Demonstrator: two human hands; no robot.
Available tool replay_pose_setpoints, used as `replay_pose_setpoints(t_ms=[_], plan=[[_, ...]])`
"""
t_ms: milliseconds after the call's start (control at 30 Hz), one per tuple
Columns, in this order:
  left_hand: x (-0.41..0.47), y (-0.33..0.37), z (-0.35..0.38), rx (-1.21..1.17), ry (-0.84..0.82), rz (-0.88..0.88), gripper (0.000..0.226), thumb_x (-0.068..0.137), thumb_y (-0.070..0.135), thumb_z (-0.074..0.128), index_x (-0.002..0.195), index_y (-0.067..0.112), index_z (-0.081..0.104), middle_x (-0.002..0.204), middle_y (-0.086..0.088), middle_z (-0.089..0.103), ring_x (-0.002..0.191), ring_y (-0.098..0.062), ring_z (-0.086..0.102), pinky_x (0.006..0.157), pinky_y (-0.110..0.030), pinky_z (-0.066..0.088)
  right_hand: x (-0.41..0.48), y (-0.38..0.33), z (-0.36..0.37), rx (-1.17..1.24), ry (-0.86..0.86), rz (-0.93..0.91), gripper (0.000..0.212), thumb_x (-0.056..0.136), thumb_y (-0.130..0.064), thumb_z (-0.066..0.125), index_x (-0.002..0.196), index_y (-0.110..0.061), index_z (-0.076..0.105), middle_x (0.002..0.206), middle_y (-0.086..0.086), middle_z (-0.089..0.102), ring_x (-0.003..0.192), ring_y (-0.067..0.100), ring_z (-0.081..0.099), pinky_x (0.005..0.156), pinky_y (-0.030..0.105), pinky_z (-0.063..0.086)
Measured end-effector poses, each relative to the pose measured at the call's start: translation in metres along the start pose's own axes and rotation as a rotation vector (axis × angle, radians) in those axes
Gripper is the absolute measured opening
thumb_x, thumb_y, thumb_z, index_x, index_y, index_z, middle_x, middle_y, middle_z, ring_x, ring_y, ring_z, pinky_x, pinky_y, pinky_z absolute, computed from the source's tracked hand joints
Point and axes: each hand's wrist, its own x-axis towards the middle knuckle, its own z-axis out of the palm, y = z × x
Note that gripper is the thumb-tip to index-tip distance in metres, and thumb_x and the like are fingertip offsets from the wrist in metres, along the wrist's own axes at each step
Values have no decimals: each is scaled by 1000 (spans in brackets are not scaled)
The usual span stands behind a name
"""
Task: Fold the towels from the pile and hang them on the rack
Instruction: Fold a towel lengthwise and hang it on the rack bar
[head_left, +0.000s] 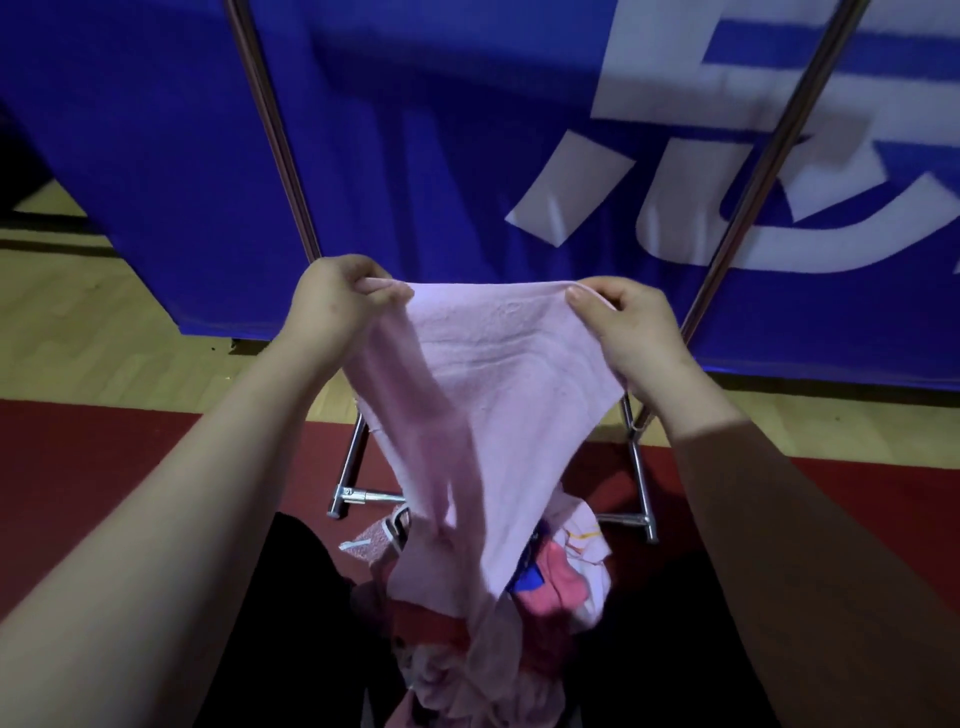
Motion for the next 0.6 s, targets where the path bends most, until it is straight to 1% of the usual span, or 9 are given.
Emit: replay_pose_setpoints(t_ms=[100, 167, 233, 300, 367, 433, 467, 533, 600], plan=[[4, 34, -28, 64, 48, 115, 18, 89, 30, 64, 88, 12, 64, 73, 2, 57, 69, -14, 52, 55, -21, 40, 5, -38, -17, -82, -4, -42, 11, 90, -27, 65, 92, -25, 75, 85, -18, 69, 75, -13, 59, 65, 2, 42], [7, 56, -44, 117, 68, 168, 18, 94, 30, 59, 94, 12, 61, 76, 1, 54, 72, -16, 50, 54, -22, 37, 6, -60, -27, -138, -2, -66, 10, 88, -29, 67, 89, -24, 75, 84, -16, 70, 77, -6, 61, 69, 13, 47], [7, 76, -59, 174, 62, 186, 19, 97, 29, 54, 100, 11, 59, 84, -2, 55, 78, -20, 51, 61, -29, 37, 6, -83, -36, -195, 22, -97, 13, 84, -31, 70, 89, -20, 76, 83, -11, 71, 80, 4, 64, 73, 24, 50], [7, 93, -67, 237, 53, 178, 20, 98, 26, 49, 104, 9, 57, 92, -5, 54, 83, -24, 51, 69, -30, 36, 7, -105, -43, -243, 49, -112, 12, 82, -30, 73, 86, -19, 76, 79, -9, 70, 77, 6, 63, 72, 24, 49], [2, 114, -75, 260, 36, 157, 18, 98, 24, 44, 100, 9, 54, 91, -5, 53, 79, -23, 49, 66, -31, 35, 5, -129, -48, -270, 62, -120, 12, 82, -26, 72, 82, -15, 75, 77, -5, 69, 73, 8, 61, 65, 21, 46], [-3, 133, -80, 244, -1, 129, 16, 95, 21, 41, 88, 10, 50, 81, -3, 48, 66, -18, 43, 55, -30, 32, 6, -149, -51, -278, 65, -116, 15, 82, -22, 71, 82, -8, 75, 78, 2, 69, 70, 9, 58, 58, 16, 43], [-8, 144, -82, 218, -28, 107, 15, 94, 20, 41, 85, 11, 48, 77, -2, 46, 63, -16, 39, 52, -28, 31, 5, -159, -52, -279, 60, -112, 16, 83, -22, 71, 83, -6, 75, 79, 4, 69, 69, 10, 57, 56, 16, 43], [-19, 164, -84, 110, -88, 54, 15, 90, 13, 42, 76, 11, 48, 69, -2, 41, 58, -17, 35, 46, -22, 29, 3, -177, -54, -281, 52, -90, 18, 83, -23, 70, 84, -5, 74, 79, 7, 69, 72, 13, 58, 60, 22, 43], [-27, 183, -83, -61, -164, 3, 22, 88, 6, 44, 67, 12, 44, 61, -4, 38, 51, -18, 34, 40, -18, 29, 2, -193, -55, -283, 53, -69, 22, 84, -24, 68, 85, -2, 72, 81, 15, 68, 72, 24, 57, 64, 25, 43]])
